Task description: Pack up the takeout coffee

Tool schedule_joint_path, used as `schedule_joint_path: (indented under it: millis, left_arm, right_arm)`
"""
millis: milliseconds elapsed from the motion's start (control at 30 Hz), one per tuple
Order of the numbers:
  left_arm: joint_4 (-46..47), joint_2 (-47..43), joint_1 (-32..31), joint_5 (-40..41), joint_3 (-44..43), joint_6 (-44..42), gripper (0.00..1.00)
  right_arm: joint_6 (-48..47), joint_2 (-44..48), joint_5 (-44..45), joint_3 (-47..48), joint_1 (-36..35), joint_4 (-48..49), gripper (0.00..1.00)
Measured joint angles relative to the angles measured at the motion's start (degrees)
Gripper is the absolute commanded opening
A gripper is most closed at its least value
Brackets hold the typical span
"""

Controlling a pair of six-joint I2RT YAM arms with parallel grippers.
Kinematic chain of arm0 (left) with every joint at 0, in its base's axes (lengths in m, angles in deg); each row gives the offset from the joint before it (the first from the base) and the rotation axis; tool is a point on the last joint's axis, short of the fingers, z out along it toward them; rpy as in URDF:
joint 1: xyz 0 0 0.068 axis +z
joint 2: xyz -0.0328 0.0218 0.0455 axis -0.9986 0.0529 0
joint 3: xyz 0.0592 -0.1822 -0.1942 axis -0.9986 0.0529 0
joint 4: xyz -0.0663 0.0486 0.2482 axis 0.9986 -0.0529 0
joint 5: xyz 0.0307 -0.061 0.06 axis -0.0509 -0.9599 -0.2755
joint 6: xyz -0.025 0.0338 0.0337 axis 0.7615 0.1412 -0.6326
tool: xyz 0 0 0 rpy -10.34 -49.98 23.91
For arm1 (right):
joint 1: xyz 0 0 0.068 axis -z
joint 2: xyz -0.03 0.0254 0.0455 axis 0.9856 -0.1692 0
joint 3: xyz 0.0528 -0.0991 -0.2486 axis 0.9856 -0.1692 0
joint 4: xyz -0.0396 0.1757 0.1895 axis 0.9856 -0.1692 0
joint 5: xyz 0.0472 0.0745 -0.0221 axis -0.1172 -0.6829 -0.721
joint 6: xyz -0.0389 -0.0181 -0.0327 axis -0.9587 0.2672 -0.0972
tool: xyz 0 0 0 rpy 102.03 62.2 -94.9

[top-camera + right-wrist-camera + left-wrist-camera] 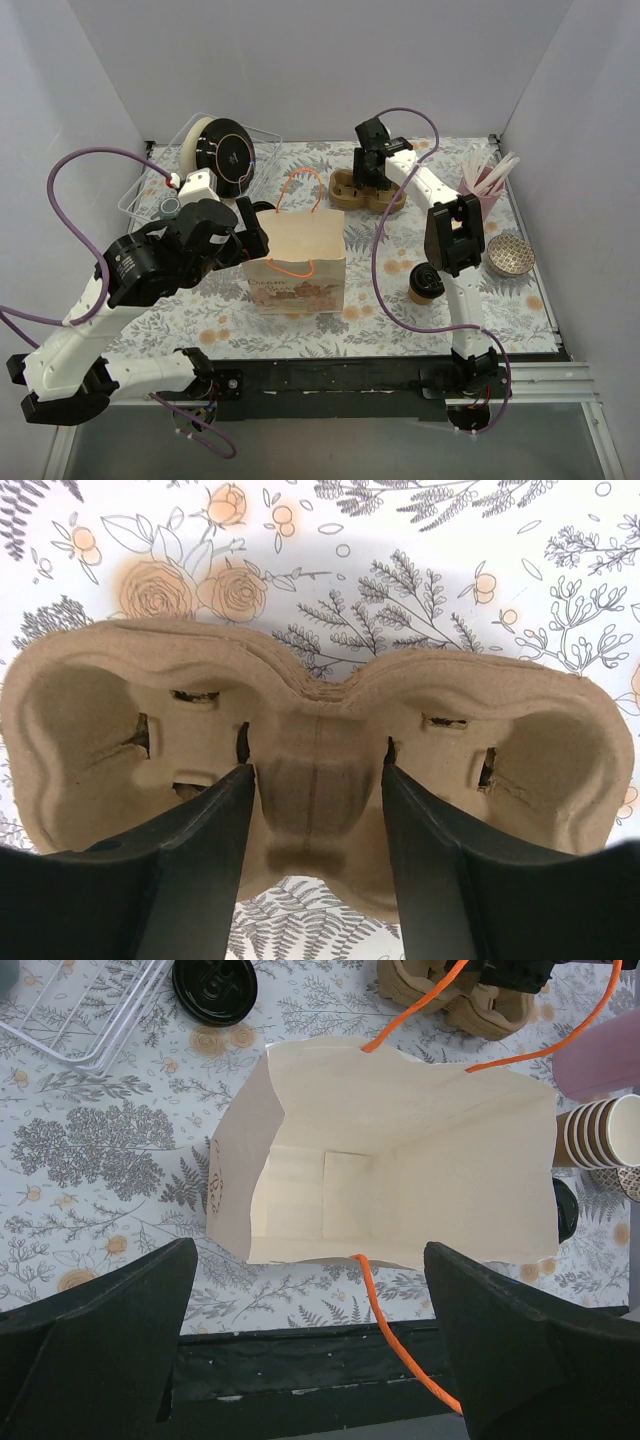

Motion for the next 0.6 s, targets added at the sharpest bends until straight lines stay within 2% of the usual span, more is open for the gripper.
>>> schedule_joint_path:
  millis: [267, 600]
  left_arm:
    - [0.0, 0.04, 0.0, -0.37, 0.04, 1.01, 0.98]
    - [-0.09, 0.04, 0.0, -0.33, 0.33, 1.46, 0.98]
  right_arm:
    - [-0.48, -0.11, 0.46, 1.77, 0.0, 0.33, 0.47]
    - [-0.5, -0.11, 0.94, 2.03, 0.0, 0.35, 0.45]
